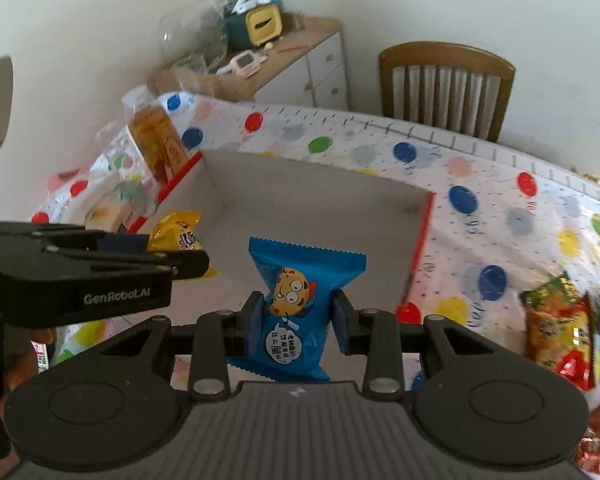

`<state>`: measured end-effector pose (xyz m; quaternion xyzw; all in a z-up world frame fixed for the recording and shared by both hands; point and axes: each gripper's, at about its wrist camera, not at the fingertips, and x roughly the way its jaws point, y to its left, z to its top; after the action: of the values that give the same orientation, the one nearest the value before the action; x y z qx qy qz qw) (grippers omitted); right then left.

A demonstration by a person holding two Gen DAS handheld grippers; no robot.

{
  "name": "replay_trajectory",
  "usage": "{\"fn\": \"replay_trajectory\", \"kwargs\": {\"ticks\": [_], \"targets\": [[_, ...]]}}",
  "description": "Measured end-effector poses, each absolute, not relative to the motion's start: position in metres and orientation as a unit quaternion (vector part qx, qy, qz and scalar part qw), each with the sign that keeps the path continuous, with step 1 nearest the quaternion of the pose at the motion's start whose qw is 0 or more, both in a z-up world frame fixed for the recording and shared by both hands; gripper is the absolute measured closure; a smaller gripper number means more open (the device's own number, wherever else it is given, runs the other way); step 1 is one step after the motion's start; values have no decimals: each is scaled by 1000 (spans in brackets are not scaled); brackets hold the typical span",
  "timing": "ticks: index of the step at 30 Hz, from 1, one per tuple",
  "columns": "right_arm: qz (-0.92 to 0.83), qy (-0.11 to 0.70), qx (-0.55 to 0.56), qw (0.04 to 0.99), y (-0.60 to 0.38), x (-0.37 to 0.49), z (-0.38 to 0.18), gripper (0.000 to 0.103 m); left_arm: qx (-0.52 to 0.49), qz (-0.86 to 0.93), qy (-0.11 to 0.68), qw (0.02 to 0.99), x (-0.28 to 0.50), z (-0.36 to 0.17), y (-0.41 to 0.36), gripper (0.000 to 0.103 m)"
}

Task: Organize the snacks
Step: 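Carry both packets over the box and open both grippers to drop them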

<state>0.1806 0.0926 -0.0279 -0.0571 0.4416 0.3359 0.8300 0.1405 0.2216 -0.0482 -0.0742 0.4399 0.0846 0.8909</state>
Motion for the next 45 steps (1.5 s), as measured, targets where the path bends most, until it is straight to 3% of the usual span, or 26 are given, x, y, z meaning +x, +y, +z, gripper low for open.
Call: {"fn": "replay_trajectory", "kwargs": {"ticks": [14,25,29,33,45], "targets": [[336,482,-102,803,123,196,-80,68,-48,78,515,852,171,-106,230,62],[344,477,-131,798,131,193,-88,66,-38,75,538,839,178,-119,233,61],[348,471,-138,799,131,192,-86,59,-33,77,538,839,178,-120,233,58],[347,465,-137,803,127,190,-81,48,-31,76,529,845,176,-118,232,46],[344,437,-87,827,94,184,-46,39,-24,80,492,867,150,-86,221,36]]}}
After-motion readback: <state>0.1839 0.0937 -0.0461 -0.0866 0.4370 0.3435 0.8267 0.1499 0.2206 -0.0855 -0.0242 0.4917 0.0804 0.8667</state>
